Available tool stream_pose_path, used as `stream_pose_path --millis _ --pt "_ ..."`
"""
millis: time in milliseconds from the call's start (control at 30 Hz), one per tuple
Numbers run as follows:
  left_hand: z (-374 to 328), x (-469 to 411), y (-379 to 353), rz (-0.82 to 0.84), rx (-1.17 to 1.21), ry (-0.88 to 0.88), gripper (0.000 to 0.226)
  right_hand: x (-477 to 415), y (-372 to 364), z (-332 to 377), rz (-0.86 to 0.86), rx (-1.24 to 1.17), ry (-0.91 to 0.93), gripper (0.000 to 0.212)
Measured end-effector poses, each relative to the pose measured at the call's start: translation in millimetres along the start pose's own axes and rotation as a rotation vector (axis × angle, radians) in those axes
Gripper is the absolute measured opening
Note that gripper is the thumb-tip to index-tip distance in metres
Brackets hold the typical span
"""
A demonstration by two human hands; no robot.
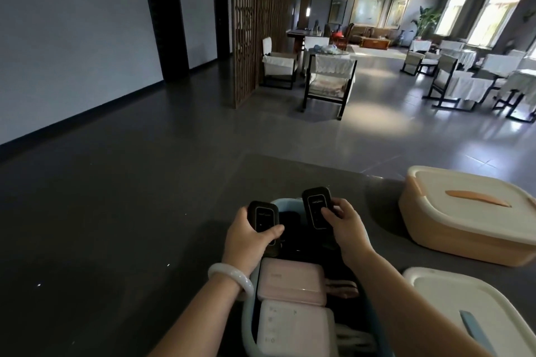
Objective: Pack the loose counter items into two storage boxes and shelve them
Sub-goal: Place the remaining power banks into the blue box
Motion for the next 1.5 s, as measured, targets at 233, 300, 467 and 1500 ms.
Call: stream_pose_path --millis 233,300,467,1500 --pt "10.7 -4.1 6.5 -0.076 0.038 0.017 0.041 -18.7 -3.9 -12.0 0.046 -0.093 -0.036 0.017" --pt "15.4 -8.1 6.4 -0.066 0.058 0.033 0.044 -21.7 -4.6 -15.5 0.052 -0.099 -0.041 0.018" --pt "22.1 -13.4 5.4 -0.051 0.087 0.073 0.065 -17.6 -9.1 -29.4 0.055 -0.113 -0.061 0.019" --pt "31.2 -16.5 7.0 -0.069 0.094 0.055 0.067 -25.8 -16.0 -61.5 0.061 0.085 -0.286 0.024"
Point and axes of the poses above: each hand's wrist, its own x-axis away from the middle knuckle, its own y-axis out of the back of the hand, z = x × y, the point moved 9 cm from there along -x, towards the middle knuckle, and after that the axes turned 12 degrees about x, right-handed, at the moved point
